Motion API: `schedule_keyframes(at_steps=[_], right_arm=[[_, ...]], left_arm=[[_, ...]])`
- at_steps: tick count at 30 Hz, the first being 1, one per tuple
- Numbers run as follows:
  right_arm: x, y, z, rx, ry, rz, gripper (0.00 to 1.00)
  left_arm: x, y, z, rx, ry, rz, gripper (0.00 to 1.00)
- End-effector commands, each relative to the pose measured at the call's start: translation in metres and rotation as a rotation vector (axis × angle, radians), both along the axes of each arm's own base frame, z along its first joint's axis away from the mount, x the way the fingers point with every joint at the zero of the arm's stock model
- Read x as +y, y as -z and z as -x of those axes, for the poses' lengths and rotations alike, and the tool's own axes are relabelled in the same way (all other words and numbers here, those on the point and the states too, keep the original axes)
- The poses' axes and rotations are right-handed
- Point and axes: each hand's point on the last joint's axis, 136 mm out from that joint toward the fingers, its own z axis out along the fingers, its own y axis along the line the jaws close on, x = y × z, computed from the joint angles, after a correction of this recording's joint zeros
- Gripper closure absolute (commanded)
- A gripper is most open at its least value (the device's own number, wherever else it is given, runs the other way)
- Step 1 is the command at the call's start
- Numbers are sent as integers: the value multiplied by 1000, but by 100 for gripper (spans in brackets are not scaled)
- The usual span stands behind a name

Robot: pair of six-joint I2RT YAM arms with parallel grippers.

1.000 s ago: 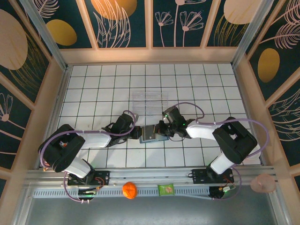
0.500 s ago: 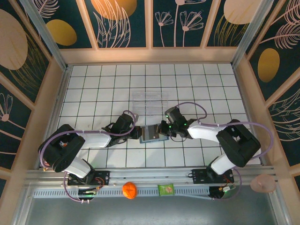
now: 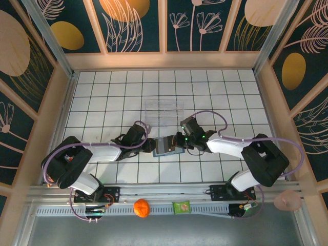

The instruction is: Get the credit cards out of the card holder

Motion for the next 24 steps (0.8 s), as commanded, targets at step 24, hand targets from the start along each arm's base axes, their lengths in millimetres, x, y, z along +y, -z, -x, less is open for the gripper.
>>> schedule_keyframes(at_steps=[24], right_arm=[[5,-50,-5,-158,-75,18,100]], left_arm=[[-23,-60,2,-98,86,167,60]])
